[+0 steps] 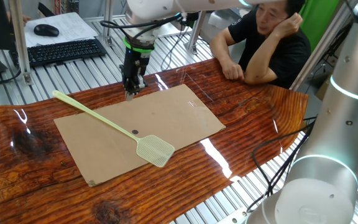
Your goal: Swat with a flyswatter
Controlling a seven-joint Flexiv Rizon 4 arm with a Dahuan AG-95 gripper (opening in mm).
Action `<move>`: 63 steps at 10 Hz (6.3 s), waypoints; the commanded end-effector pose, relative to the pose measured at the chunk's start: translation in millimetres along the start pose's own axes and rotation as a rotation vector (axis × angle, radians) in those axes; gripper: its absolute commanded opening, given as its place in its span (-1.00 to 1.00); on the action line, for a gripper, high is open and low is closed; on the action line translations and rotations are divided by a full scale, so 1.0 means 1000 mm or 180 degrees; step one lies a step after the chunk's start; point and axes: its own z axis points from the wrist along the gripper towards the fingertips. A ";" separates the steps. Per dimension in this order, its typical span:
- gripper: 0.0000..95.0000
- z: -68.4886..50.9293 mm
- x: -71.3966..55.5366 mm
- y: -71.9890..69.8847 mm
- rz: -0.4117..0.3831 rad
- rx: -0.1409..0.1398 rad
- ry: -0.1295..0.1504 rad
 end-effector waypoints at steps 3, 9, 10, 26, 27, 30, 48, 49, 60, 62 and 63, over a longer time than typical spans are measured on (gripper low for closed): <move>-1.00 0.001 -0.001 0.003 0.0166 -0.0003 0.0005; -1.00 0.001 -0.001 0.003 0.0454 -0.0021 -0.0002; -1.00 0.001 -0.001 0.003 0.0439 -0.0013 -0.0008; -1.00 0.001 -0.001 0.003 0.1018 0.0003 0.0017; -1.00 0.001 -0.001 0.003 0.1045 0.0001 0.0026; -1.00 0.005 0.011 0.016 0.1085 0.0008 0.0018; -0.60 0.056 0.022 0.050 0.0976 -0.0123 0.0033; -0.60 0.060 0.022 0.050 0.0982 -0.0132 0.0029; -0.20 0.096 0.021 0.054 0.1081 -0.0259 0.0064; -0.20 0.100 0.021 0.054 0.1116 -0.0277 0.0065; -0.20 0.101 0.021 0.054 0.1143 -0.0282 0.0069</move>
